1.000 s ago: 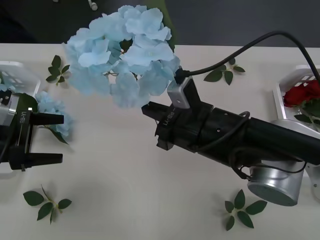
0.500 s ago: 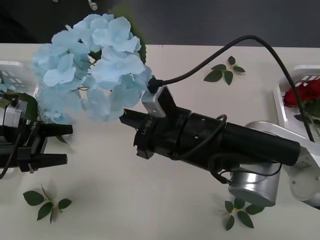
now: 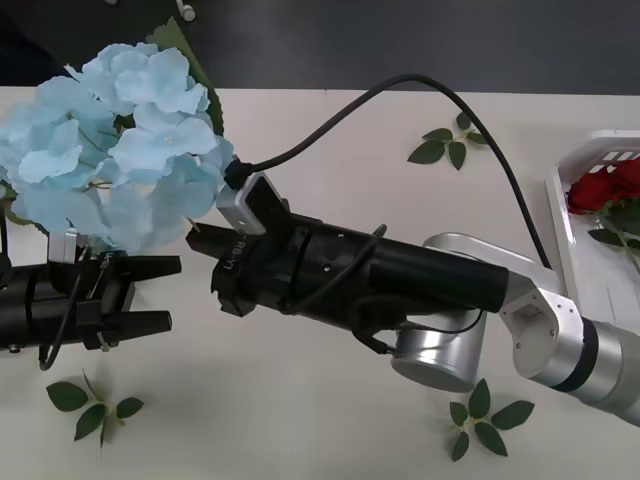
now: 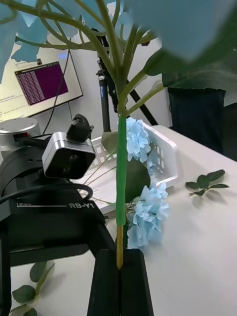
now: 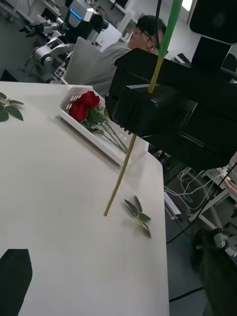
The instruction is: Put the red flowers into the right box and the blue flowers into the left box
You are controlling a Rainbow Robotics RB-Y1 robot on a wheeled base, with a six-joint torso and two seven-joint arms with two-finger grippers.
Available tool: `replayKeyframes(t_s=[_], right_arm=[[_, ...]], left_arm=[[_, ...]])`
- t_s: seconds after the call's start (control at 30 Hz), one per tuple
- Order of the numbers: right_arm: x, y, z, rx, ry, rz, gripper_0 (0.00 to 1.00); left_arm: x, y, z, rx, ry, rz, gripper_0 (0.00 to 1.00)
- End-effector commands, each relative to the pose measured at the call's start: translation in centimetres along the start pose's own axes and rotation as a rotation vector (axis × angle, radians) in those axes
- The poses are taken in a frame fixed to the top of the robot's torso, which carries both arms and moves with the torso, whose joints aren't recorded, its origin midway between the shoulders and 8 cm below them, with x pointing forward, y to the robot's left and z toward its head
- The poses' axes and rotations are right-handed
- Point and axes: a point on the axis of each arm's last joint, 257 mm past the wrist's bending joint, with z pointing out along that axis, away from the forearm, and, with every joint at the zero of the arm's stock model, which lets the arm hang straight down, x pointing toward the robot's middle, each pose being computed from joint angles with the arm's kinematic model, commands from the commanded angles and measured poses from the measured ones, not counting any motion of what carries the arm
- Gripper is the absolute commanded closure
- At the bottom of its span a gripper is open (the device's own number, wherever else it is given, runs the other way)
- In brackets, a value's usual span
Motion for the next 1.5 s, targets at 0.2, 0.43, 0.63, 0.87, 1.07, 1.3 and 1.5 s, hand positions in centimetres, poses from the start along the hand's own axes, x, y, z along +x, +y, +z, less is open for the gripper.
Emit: replayKeyframes(t_s=[0.2,0.43,0.63,0.87,1.07,1.3,1.5], right_arm=[[-1.6,1.4,2.9,-0.041,-0.028,0.017,1.00],[-1.4,1.7,3.2,-0.046,-0.027,0.030,1.00],[-1.4,1.7,3.2,-0.046,-0.027,0.030,1.00],[-1.4,1.7,3.2,-0.046,-0.027,0.030,1.00],[-1.4,1.7,3.2,-0.046,-0.027,0.030,1.00],[-1.4,1.7,3.2,-0.046,-0.027,0.030,1.00],[-1.4,1.7,3.2,-0.046,-0.027,0.030,1.00]], left_arm=[[0.0,-0.1,2.3,0.024,-0.010,0.015,0.00],[-0.3,0.3,3.7,0.017,-0.040,0.003,0.00],[-0.4,0.4,4.7,0.015,-0.057,-0.005,0.19],[-0.3,0.6,5.6,0.016,-0.073,-0.021,0.70],[0.2,0.7,6.2,0.038,-0.104,-0.078,0.96],[0.2,0.7,6.2,0.040,-0.109,-0.079,0.99],[0.0,0.7,6.1,0.038,-0.113,-0.079,1.00]])
